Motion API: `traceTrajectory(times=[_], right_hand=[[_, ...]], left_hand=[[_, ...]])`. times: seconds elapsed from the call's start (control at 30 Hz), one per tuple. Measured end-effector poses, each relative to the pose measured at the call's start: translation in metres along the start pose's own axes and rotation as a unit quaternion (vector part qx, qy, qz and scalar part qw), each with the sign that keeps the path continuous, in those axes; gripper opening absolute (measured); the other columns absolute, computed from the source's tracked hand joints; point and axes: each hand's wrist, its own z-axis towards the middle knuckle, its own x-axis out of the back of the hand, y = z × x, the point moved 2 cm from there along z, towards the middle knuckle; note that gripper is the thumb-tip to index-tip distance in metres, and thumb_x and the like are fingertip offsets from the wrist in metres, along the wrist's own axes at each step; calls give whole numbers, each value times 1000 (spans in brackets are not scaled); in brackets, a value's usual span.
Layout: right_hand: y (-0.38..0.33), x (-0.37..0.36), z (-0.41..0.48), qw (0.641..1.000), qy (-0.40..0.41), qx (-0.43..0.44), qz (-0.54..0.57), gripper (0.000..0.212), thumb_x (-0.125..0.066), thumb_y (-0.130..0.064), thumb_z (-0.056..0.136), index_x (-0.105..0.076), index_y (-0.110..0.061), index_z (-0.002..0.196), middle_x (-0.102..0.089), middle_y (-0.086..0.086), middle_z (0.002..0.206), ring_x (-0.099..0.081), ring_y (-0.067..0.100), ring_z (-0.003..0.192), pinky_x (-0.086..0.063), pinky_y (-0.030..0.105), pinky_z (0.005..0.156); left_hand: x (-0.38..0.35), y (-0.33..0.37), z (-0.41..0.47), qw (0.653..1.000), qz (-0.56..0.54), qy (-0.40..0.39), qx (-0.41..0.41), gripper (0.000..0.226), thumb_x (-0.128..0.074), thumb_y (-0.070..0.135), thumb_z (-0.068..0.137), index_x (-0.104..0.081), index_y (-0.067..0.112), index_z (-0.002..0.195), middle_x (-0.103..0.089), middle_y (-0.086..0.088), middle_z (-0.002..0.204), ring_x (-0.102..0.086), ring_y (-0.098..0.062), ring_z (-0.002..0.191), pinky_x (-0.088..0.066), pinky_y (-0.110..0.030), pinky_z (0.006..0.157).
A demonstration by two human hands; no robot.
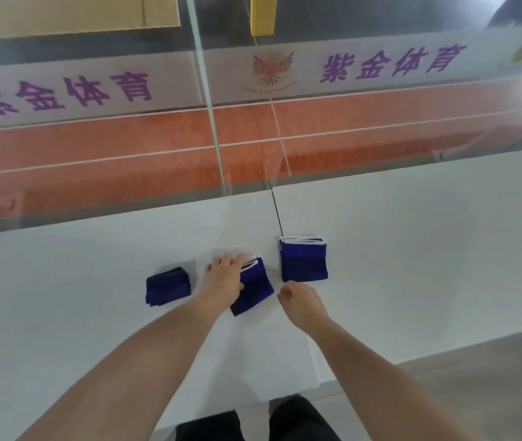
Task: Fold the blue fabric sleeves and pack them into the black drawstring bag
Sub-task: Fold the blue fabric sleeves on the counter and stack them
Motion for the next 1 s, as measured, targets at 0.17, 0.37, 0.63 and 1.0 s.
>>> traceTrajectory(times=[0.17,0.37,0.63,1.0], right_hand=[[6,6,14,997,-22,69,-21,20,-55,-28,98,-64,-14,108,-63,3,108,-61,23,97,-48,31,82],[-10,26,20,992,-64,112,-2,51,-65,-30,93,-49,-15,139,-56,3,133,-54,24,121,-45,34,100],[-10,48,33,986,-125,111,24,35,-74,-39,83,-61,-21,111,-68,-5,99,-64,19,96,-53,34,87],[45,119,71,981,-51,5,184,23,-71,-20,86,-61,-18,107,-69,-1,91,-64,17,79,-46,24,61]], left_hand=[[-12,11,-4,996,27,-23,81,60,-64,35,90,-37,13,139,-40,-13,138,-40,-35,125,-35,-43,102],[-20,19,-30,997,-24,-12,66,50,-57,23,90,-42,28,137,-44,-5,133,-47,-32,119,-46,-44,97],[20,45,-28,967,-249,-49,0,43,-63,15,88,-42,38,118,-60,6,102,-60,-14,88,-49,-28,73],[31,105,20,841,-528,-81,91,18,-64,7,91,-65,20,104,-73,-9,110,-70,-27,102,-59,-47,88]])
